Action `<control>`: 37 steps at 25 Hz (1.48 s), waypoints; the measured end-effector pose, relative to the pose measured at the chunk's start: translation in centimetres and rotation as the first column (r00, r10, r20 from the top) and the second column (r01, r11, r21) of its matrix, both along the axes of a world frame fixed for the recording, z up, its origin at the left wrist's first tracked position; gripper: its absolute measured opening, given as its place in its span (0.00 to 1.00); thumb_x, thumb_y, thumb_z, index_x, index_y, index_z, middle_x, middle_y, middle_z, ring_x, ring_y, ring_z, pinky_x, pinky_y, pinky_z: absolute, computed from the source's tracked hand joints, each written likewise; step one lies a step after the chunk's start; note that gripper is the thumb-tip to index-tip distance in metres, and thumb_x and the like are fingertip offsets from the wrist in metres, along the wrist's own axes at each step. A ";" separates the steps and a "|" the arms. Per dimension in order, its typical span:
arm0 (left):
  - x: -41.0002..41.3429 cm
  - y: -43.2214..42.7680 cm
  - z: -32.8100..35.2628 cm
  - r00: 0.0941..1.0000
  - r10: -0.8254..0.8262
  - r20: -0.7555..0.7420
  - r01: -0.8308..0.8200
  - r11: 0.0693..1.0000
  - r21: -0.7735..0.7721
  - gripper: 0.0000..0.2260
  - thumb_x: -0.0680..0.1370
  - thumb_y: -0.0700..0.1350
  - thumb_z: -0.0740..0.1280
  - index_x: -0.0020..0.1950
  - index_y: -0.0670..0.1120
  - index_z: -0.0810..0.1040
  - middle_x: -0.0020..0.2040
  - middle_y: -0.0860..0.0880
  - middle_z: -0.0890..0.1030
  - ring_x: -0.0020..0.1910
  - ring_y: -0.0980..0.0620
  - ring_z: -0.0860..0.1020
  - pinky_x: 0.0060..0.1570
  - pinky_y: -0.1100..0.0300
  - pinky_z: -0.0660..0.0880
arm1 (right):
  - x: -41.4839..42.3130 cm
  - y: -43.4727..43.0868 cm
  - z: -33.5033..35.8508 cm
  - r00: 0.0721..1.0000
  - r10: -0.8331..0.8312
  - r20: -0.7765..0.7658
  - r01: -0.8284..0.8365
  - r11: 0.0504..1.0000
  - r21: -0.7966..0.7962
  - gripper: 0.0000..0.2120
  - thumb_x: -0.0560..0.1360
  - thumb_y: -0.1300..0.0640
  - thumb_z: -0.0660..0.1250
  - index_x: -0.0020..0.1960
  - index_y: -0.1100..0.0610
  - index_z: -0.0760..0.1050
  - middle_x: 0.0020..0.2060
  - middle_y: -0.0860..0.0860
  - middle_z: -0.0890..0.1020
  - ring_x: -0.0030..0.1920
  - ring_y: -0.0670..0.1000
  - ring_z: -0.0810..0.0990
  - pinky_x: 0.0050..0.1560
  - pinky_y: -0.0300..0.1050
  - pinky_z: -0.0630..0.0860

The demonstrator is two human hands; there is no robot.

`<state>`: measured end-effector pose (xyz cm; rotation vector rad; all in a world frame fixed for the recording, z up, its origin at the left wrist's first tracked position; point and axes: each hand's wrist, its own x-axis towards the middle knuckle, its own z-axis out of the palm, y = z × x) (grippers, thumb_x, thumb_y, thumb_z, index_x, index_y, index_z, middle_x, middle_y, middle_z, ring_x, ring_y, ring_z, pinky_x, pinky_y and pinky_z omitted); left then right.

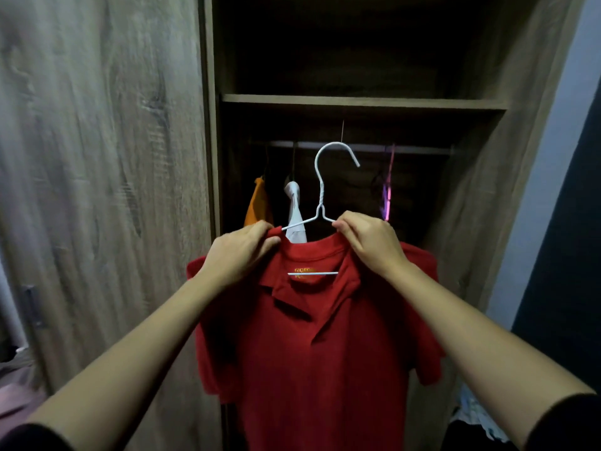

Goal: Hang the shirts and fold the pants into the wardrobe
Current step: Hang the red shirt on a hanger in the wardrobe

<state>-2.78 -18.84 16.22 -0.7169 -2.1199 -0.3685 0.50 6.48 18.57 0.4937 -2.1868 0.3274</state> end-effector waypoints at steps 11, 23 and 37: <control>-2.8 -4.8 0.9 0.997 -0.030 0.077 0.014 0.979 0.202 0.20 0.76 0.56 0.58 0.56 0.44 0.77 0.50 0.44 0.82 0.49 0.43 0.80 0.45 0.53 0.73 | 0.4 4.8 -0.4 0.909 -0.161 0.385 0.114 0.983 0.141 0.18 0.79 0.40 0.51 0.51 0.52 0.72 0.49 0.52 0.81 0.53 0.57 0.79 0.49 0.52 0.73; -2.1 -4.0 0.7 0.979 -0.184 0.091 0.162 0.964 0.210 0.18 0.76 0.55 0.60 0.56 0.42 0.77 0.47 0.45 0.83 0.47 0.46 0.81 0.43 0.59 0.70 | -1.7 0.1 2.0 0.969 0.015 0.247 -0.009 1.000 -0.026 0.12 0.75 0.42 0.57 0.56 0.43 0.71 0.51 0.46 0.82 0.54 0.52 0.79 0.51 0.52 0.76; -2.7 -6.4 1.4 0.991 -0.117 0.065 0.105 0.981 0.164 0.14 0.76 0.53 0.60 0.48 0.44 0.77 0.37 0.52 0.75 0.39 0.46 0.78 0.38 0.58 0.68 | 0.0 4.0 0.0 0.928 -0.149 0.342 0.089 0.979 0.184 0.26 0.72 0.29 0.50 0.52 0.46 0.74 0.48 0.48 0.82 0.52 0.53 0.80 0.47 0.50 0.75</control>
